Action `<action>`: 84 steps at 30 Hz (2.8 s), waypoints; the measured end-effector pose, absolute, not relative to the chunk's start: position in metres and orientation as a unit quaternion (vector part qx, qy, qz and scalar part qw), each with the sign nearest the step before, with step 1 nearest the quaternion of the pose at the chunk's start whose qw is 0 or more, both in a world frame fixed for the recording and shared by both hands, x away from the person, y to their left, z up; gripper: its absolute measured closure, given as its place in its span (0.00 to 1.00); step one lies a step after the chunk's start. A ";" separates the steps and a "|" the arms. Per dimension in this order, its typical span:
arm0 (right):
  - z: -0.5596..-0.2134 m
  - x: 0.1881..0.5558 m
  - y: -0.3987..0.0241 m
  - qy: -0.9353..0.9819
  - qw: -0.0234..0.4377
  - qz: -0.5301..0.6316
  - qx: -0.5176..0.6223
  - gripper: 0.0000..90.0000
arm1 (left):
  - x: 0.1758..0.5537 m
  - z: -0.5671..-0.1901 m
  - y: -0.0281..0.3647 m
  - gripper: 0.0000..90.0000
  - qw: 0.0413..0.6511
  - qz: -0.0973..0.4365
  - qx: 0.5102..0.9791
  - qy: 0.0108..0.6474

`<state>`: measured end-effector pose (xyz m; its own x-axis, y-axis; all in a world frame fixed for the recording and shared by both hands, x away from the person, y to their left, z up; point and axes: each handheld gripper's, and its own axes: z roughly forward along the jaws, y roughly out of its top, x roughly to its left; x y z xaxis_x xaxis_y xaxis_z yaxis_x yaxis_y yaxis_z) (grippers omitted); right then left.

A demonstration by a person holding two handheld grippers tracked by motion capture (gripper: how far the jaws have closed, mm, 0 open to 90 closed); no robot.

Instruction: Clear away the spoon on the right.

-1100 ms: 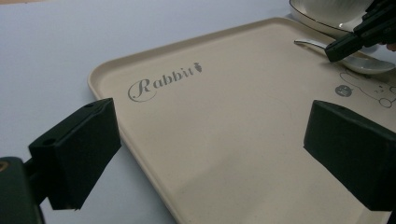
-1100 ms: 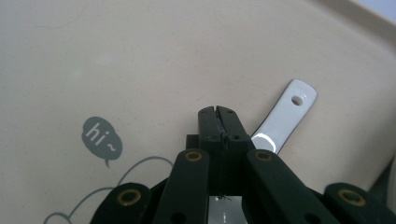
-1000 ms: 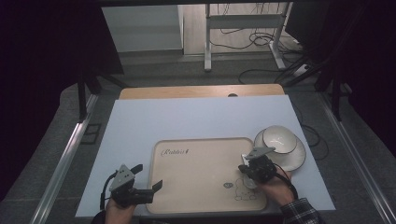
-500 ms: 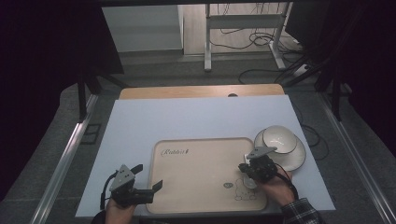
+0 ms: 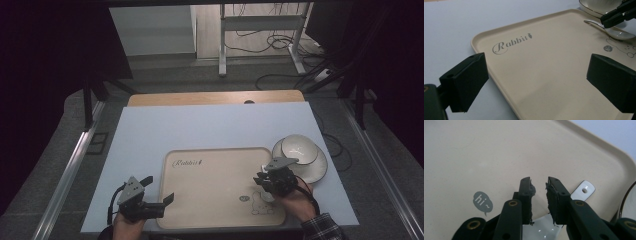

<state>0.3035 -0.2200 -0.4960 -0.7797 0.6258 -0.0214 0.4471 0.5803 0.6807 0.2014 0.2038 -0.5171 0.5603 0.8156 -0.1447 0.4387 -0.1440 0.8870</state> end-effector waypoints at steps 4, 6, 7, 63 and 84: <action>-0.493 0.302 -0.221 0.876 0.136 0.347 0.306 0.76 | 0.201 -0.517 0.204 0.04 0.494 0.191 0.732 0.428; -0.491 0.301 -0.222 0.874 0.137 0.351 0.307 0.73 | 0.201 -0.517 0.204 0.04 0.494 0.191 0.732 0.429; -0.491 0.300 -0.223 0.874 0.139 0.352 0.305 0.72 | 0.201 -0.517 0.204 0.04 0.494 0.191 0.732 0.429; -0.465 0.265 -0.273 0.819 0.193 0.431 0.325 0.07 | 0.202 -0.518 0.204 0.04 0.493 0.192 0.731 0.430; -0.479 0.244 -0.301 0.804 0.204 0.437 0.347 0.05 | 0.202 -0.518 0.204 0.04 0.492 0.192 0.733 0.430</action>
